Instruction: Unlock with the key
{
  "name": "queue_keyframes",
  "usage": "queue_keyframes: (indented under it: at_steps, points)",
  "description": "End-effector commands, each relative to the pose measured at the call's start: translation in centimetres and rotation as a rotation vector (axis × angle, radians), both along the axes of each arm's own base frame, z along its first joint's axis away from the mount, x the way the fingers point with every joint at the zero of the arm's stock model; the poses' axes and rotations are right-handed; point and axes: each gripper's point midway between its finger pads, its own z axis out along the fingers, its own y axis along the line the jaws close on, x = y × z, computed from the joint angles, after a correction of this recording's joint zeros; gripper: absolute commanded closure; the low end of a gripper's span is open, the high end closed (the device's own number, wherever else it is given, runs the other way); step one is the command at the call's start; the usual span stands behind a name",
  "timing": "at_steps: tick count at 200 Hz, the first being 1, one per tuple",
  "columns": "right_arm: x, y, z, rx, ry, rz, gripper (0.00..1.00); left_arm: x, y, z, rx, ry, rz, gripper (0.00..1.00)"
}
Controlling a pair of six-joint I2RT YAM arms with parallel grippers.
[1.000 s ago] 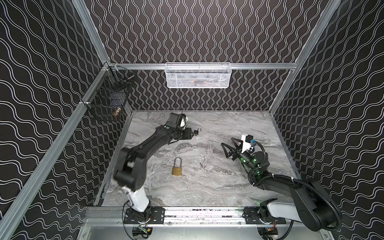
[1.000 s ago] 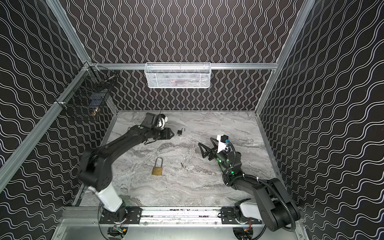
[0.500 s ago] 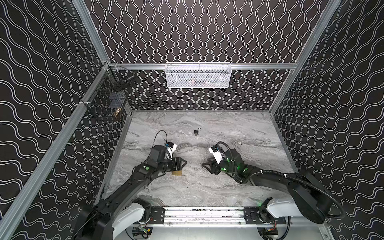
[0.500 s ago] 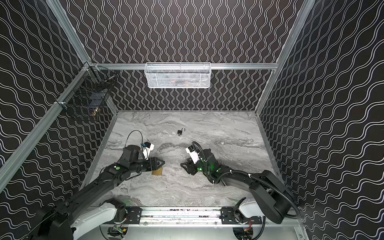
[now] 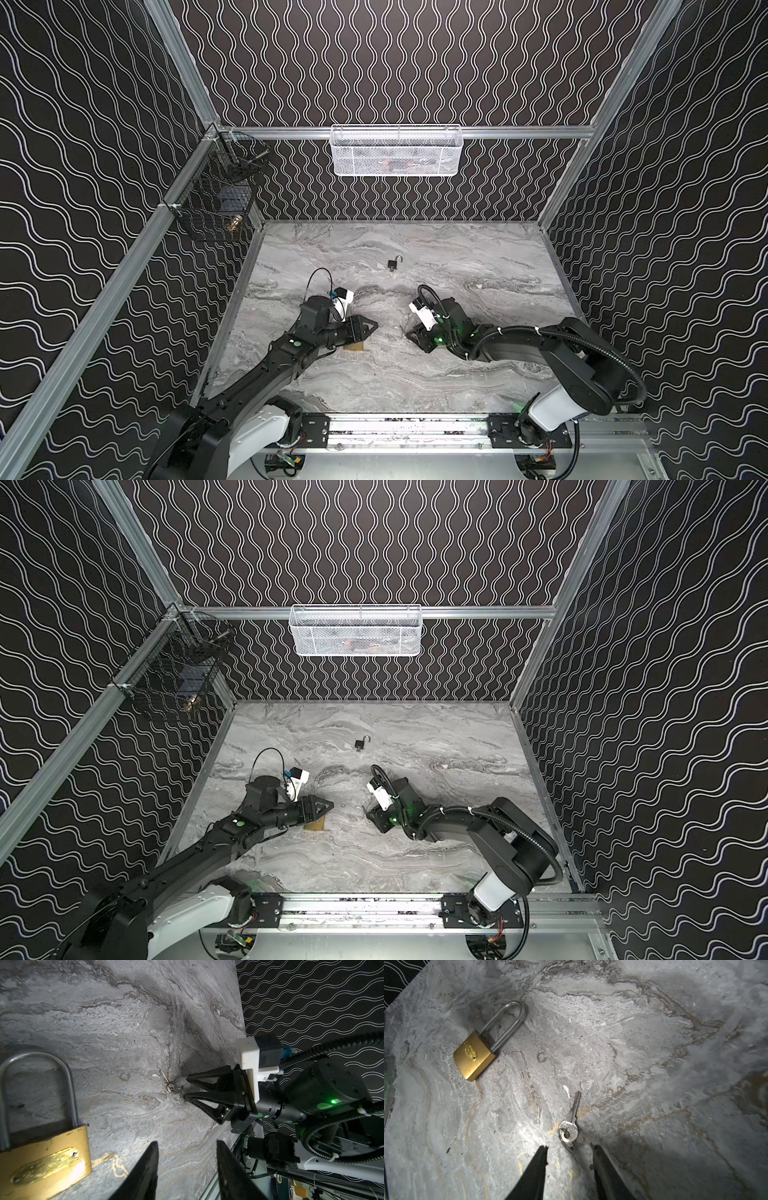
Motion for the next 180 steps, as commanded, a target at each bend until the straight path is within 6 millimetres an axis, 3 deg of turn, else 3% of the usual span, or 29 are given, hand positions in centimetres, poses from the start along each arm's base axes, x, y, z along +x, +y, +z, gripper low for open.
queue_keyframes:
  at_steps: [1,63,112,127,138,180]
  points:
    - [-0.1,0.4,-0.2,-0.020,-0.014,0.027,0.61,0.3,-0.4,0.8,-0.033,-0.022,-0.006,0.53]
    - [-0.1,0.8,-1.2,-0.067,-0.006,0.038,0.72,0.4,-0.6,0.8,-0.051,-0.020,-0.008,0.53]
    - [-0.3,1.0,-1.4,-0.076,-0.004,0.044,0.92,0.2,-0.6,0.8,-0.047,-0.019,-0.009,0.53]
    - [-0.3,1.0,-1.0,-0.063,-0.013,0.044,1.00,0.2,-0.6,0.9,-0.059,-0.015,-0.004,0.53]
    - [-0.3,1.2,-0.3,-0.047,-0.022,0.049,1.00,0.4,-0.7,1.2,-0.080,-0.014,0.002,0.53]
    - [1.8,2.3,4.8,-0.053,-0.130,0.061,1.00,1.3,-1.5,3.5,-0.081,-0.109,-0.031,0.55]
